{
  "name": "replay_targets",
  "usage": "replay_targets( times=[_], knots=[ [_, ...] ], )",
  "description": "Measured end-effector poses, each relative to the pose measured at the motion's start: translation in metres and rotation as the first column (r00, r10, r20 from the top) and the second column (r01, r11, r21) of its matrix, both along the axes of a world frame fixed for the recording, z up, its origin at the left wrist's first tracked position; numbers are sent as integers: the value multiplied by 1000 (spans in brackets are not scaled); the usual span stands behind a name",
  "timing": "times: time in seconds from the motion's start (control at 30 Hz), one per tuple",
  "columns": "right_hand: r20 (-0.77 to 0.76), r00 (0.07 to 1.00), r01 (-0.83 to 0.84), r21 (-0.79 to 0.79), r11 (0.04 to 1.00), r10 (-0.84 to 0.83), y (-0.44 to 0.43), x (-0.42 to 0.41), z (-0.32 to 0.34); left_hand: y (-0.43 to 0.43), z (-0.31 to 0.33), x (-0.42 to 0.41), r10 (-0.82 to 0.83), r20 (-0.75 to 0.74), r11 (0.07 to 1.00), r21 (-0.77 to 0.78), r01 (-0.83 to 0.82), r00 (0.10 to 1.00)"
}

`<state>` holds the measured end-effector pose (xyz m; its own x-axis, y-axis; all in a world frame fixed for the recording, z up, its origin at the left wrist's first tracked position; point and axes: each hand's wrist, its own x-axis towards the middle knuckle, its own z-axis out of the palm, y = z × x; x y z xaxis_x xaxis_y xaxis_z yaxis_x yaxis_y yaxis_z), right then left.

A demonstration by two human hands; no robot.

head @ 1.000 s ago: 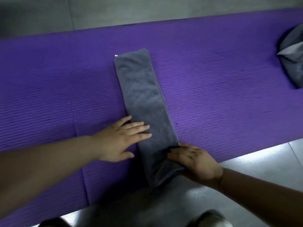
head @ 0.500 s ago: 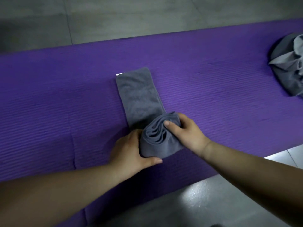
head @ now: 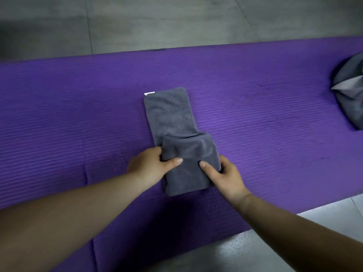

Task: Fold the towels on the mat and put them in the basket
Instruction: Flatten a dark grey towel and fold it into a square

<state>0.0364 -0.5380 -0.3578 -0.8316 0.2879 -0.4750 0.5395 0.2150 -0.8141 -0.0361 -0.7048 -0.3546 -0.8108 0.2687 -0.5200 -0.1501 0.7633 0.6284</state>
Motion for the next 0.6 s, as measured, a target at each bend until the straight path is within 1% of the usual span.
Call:
replay_targets(
  times=[0.03, 0.07, 0.1, 0.13, 0.17, 0.2, 0.23, 0.27, 0.3, 0.33, 0.37, 0.43, 0.5, 0.53, 0.57, 0.6],
  knots=[
    [37, 999, -20, 85, 996, 17, -1, 0, -1, 2, 1, -1, -14, -25, 998, -68, 13, 1000],
    [97, 994, -67, 162, 985, 51, -1, -2, 2, 3, 1, -1, 1, -67, 991, -137, -10, 998],
    [159, 984, -118, 224, 967, 83, 0, -6, 5, 3, 4, 1, 24, -146, 981, -188, -52, 989],
    [206, 972, -170, 279, 945, 114, 2, -9, 7, 2, 6, 4, 12, -300, 976, -205, -77, 954],
    [244, 958, -225, 316, 922, 150, 3, -14, 9, -1, 6, 6, -56, -514, 982, -184, -46, 856],
    [270, 944, -280, 346, 895, 190, 3, -18, 10, -3, 6, 7, -173, -682, 981, -185, 61, 711],
    [293, 929, -326, 358, 875, 226, 2, -23, 12, -6, 4, 10, -295, -789, 955, -216, 205, 538],
    [317, 913, -368, 366, 855, 257, 2, -27, 13, -10, 0, 13, -432, -817, 887, -306, 346, 383],
    [333, 898, -404, 373, 835, 286, 1, -30, 14, -16, -6, 16, -552, -790, 802, -414, 431, 267],
    [337, 886, -437, 383, 814, 317, 1, -33, 15, -21, -10, 18, -643, -731, 728, -490, 480, 229],
    [335, 880, -455, 390, 801, 336, 0, -35, 16, -25, -11, 19, -703, -665, 682, -528, 505, 254],
    [320, 886, -451, 422, 786, 336, -1, -36, 13, -29, -15, 18, -778, -533, 620, -564, 545, 334],
    [226, 934, -354, 480, 803, 277, -5, -30, 8, -29, -17, 13, -789, -482, 613, -563, 554, 382],
    [110, 964, -261, 534, 804, 241, -5, -25, 4, -28, -17, 11, -792, -466, 610, -565, 556, 395],
    [-57, 964, -172, 609, 774, 259, -3, -19, 3, -29, -16, 8, -793, -459, 608, -565, 557, 400],
    [-181, 916, -140, 692, 708, 358, 2, -15, 2, -30, -16, 6, -793, -461, 609, -564, 558, 399]
  ],
)
